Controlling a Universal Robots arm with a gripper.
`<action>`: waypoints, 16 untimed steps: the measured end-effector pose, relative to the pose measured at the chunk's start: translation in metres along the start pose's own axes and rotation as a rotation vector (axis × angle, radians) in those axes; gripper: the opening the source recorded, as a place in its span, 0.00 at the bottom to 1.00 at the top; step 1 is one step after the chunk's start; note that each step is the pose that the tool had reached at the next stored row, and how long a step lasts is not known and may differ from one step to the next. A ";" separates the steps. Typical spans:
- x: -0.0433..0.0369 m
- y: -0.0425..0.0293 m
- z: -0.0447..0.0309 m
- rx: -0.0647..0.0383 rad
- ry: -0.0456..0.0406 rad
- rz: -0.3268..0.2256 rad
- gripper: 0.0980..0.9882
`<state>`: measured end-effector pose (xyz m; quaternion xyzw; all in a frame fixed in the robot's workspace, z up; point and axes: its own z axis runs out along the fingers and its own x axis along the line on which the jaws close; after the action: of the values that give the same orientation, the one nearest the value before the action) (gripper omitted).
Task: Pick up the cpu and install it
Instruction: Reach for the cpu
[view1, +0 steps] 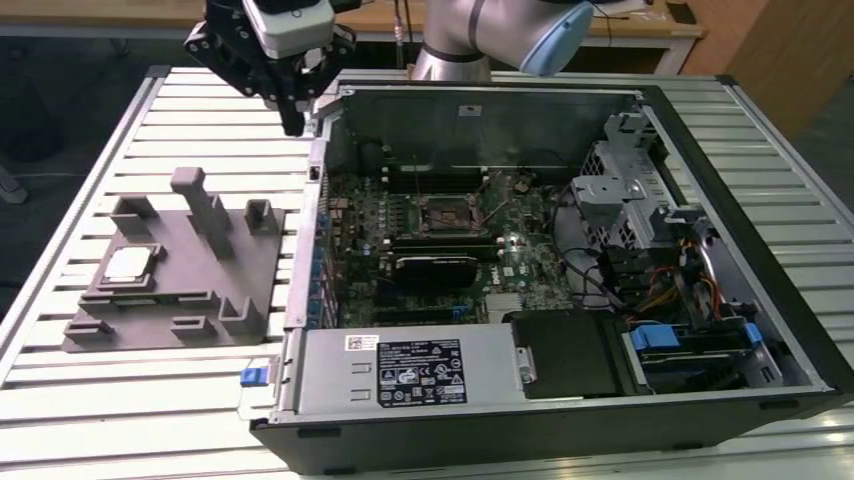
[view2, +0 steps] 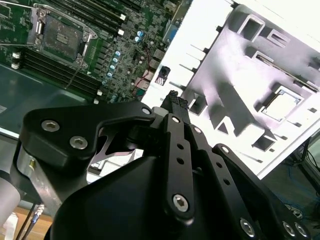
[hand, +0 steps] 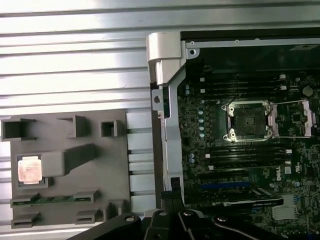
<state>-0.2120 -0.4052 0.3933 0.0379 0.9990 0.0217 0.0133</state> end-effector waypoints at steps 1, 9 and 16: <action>0.0012 -0.0003 0.0000 0.000 0.0000 0.000 0.01; 0.0121 -0.0023 -0.0003 0.000 0.0000 0.000 0.01; 0.0206 -0.0041 -0.0006 0.000 -0.0001 0.000 0.01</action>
<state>-0.2328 -0.4077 0.3932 0.0379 0.9990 0.0217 0.0133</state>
